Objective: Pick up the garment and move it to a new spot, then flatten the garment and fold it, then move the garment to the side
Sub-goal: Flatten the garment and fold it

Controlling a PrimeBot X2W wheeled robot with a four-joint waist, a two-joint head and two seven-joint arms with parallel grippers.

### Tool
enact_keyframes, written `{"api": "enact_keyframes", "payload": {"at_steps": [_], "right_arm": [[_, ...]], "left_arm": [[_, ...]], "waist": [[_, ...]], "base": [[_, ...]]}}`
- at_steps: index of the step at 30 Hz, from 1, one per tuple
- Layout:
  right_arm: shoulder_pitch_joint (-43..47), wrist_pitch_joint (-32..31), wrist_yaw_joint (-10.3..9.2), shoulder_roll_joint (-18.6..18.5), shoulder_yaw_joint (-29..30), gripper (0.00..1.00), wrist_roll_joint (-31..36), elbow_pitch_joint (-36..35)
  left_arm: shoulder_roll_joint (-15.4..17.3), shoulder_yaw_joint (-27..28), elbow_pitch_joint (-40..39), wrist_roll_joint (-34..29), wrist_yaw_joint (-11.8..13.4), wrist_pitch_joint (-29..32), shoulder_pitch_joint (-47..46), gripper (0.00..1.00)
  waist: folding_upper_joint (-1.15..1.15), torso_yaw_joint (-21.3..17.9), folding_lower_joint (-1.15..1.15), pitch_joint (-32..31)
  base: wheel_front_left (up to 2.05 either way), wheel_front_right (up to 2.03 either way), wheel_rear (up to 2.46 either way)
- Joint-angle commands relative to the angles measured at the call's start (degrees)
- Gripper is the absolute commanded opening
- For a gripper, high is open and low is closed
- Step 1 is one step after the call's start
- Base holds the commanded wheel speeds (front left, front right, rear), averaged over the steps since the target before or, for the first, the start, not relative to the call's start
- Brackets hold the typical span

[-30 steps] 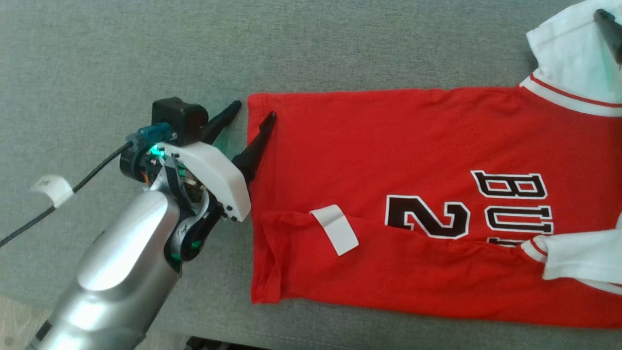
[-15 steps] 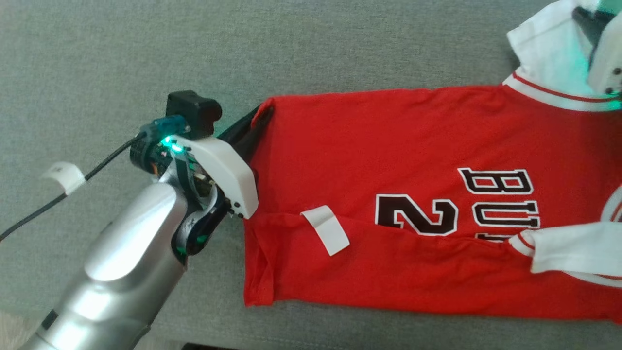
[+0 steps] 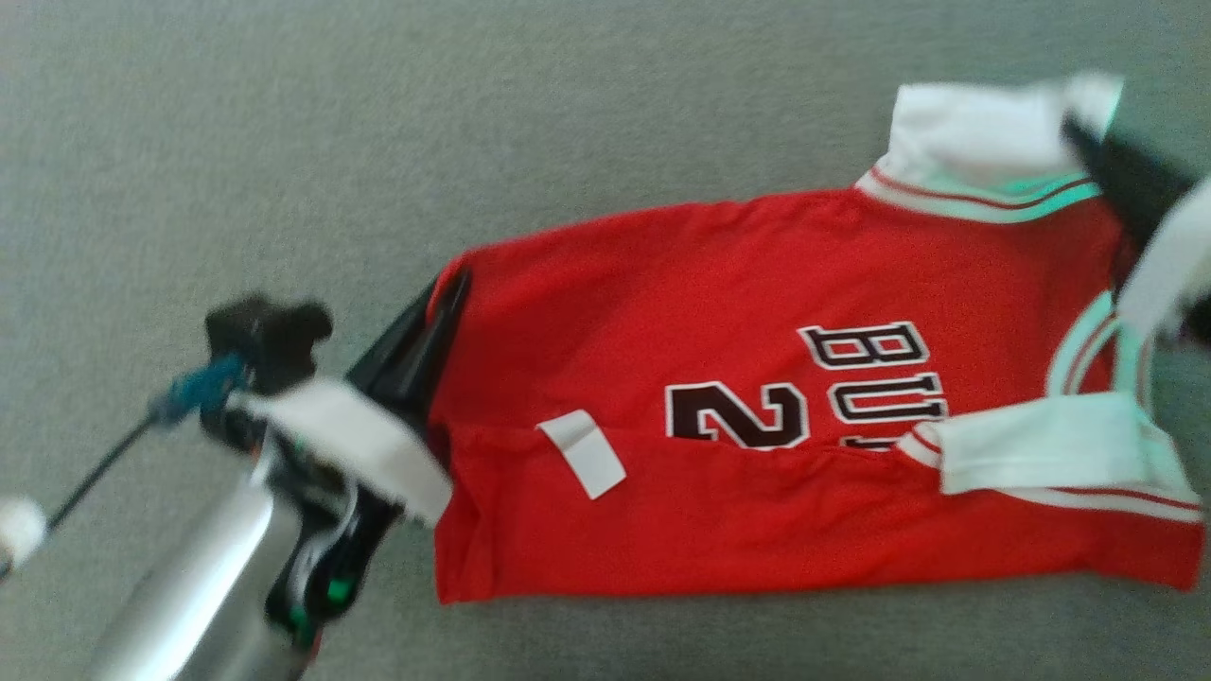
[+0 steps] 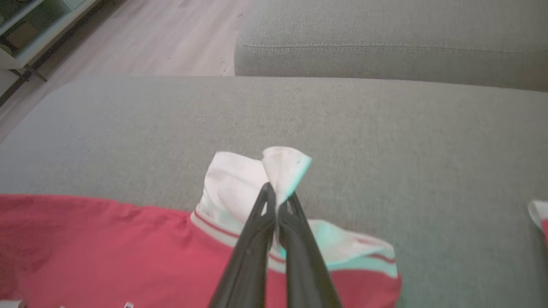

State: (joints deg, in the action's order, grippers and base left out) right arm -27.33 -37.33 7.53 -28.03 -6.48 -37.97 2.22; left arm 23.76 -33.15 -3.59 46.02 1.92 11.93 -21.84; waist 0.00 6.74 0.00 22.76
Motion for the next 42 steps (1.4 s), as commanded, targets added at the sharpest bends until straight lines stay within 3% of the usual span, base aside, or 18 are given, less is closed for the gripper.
{"api": "enact_keyframes", "payload": {"at_steps": [1, 9, 18, 19, 21, 22, 23, 24, 25, 28, 29, 31, 34, 42], "right_arm": [[2.9, 0.2, -0.04, -1.1, 0.7, 0.0, -0.6, -4.1], [20.5, 0.5, -0.04, 0.6, 6.0, 0.0, -1.7, -14.6], [27.2, -0.3, -0.04, 3.5, 6.9, 0.0, -1.7, -15.0], [27.4, -1.0, -0.04, 3.8, 6.7, 0.46, -1.7, -14.5], [28.1, -2.6, -0.04, 3.6, 6.1, 0.41, -1.6, -13.8], [28.3, -3.1, -0.04, 3.7, 6.2, 0.39, -1.5, -13.4], [28.5, -3.4, -0.04, 3.5, 6.3, 0.44, -1.0, -13.3], [28.6, -3.5, -0.04, 3.6, 6.4, 1.0, -0.8, -13.3], [28.7, -3.7, -0.04, 3.9, 6.7, 1.0, -0.9, -13.2], [28.1, -3.8, -0.04, 5.0, 8.6, 1.0, -0.8, -13.1], [27.1, -4.2, -0.04, 5.8, 10.1, 1.0, -0.6, -12.9], [26.1, -4.4, -0.04, 7.1, 12.7, 1.0, 0.1, -12.2], [24.7, -5.8, -0.04, 8.2, 15.1, 1.0, 2.7, -10.3], [21.4, -11.7, -0.04, 10.6, 14.6, 1.0, 8.1, -2.0]], "left_arm": [[2.6, 3.3, -3.4, 0.5, 0.9, -1.0, 1.2, 0.0], [5.8, 7.4, -12.5, 5.0, 4.4, -4.4, 15.8, 0.0], [7.5, 7.0, -13.4, 4.5, 6.1, -5.0, 21.7, 0.0], [7.8, 6.9, -13.1, 4.0, 6.6, -5.0, 22.1, 0.12], [8.5, 6.1, -12.6, 3.1, 7.0, -4.4, 22.9, 0.09], [8.6, 5.8, -12.3, 2.9, 7.3, -4.2, 23.3, 0.12], [8.7, 5.6, -12.1, 2.7, 7.6, -4.0, 23.8, 0.2], [9.0, 5.4, -11.9, 2.1, 8.0, -4.0, 24.1, 0.87], [9.1, 5.2, -11.7, 1.5, 8.4, -4.2, 24.4, 1.0], [8.3, 6.4, -11.1, 0.0, 10.7, -6.9, 25.0, 1.0], [7.3, 8.4, -10.6, -2.2, 13.6, -10.6, 24.8, 1.0], [5.2, 11.3, -9.9, -3.6, 16.7, -15.5, 24.3, 1.0], [3.5, 13.4, -8.9, -6.4, 18.8, -21.8, 23.1, 1.0], [-1.4, 12.7, -6.3, -12.2, 18.2, -26.5, 21.2, 1.0]], "waist": [[0.0, -2.9, 0.0, -3.0], [0.0, -6.6, 0.0, -6.3], [0.0, -8.1, 0.0, -6.5], [0.0, -8.2, 0.0, -6.6], [0.0, -8.2, 0.0, -6.7], [0.0, -8.2, 0.0, -6.7], [0.0, -8.2, 0.0, -6.7], [0.0, -8.1, 0.0, -6.8], [0.0, -8.1, 0.0, -6.8], [0.0, -7.8, 0.0, -7.0], [0.0, -7.5, 0.0, -6.9], [0.0, -6.9, 0.0, -6.8], [0.0, -6.1, 0.0, -6.7], [0.0, -4.1, 0.0, -6.3]], "base": [[0.0, 0.0, 0.0], [0.0, 0.0, 0.0], [0.0, 0.0, 0.0], [0.0, 0.0, 0.0], [0.0, 0.0, 0.0], [0.0, 0.0, 0.0], [0.0, 0.0, 0.0], [0.0, 0.0, 0.0], [0.0, 0.0, 0.0], [0.0, 0.0, 0.0], [0.0, 0.0, 0.0], [0.0, 0.0, 0.0], [0.0, 0.0, 0.0], [0.0, 0.0, 0.0]]}}
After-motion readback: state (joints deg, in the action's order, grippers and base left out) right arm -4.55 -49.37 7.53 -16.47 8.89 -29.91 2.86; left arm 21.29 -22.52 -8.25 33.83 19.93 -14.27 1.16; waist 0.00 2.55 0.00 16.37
